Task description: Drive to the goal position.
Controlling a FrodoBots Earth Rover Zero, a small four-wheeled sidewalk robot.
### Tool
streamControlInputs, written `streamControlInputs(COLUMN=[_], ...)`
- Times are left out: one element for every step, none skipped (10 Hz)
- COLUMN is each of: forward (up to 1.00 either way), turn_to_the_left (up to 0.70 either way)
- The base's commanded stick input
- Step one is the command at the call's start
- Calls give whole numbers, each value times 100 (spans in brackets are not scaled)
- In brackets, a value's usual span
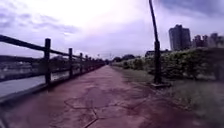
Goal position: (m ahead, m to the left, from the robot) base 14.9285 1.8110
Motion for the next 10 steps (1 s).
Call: streamControlInputs(forward=[100, 100, 100, 100, 100, 100, 100, 100, 100, 100], turn_to_the_left=[0, 0, 0, 0, 0, 0, 0, 0, 0, 21])
